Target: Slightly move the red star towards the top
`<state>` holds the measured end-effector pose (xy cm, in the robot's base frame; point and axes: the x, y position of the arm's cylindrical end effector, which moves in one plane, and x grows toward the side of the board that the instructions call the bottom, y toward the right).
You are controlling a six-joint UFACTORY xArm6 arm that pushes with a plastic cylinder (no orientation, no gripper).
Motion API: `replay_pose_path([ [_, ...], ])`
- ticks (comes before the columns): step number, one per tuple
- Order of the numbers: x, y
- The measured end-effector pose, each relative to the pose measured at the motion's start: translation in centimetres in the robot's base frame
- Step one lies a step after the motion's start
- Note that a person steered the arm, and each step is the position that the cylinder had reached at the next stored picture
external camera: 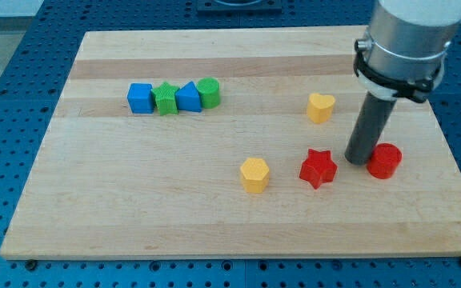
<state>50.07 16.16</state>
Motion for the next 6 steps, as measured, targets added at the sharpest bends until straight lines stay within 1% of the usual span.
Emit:
replay_pose_path([
  [1, 3.1, 0.0],
  [2, 3.8, -2.1],
  [4, -1.1, -3.1],
  [6, -1.3, -3.0],
])
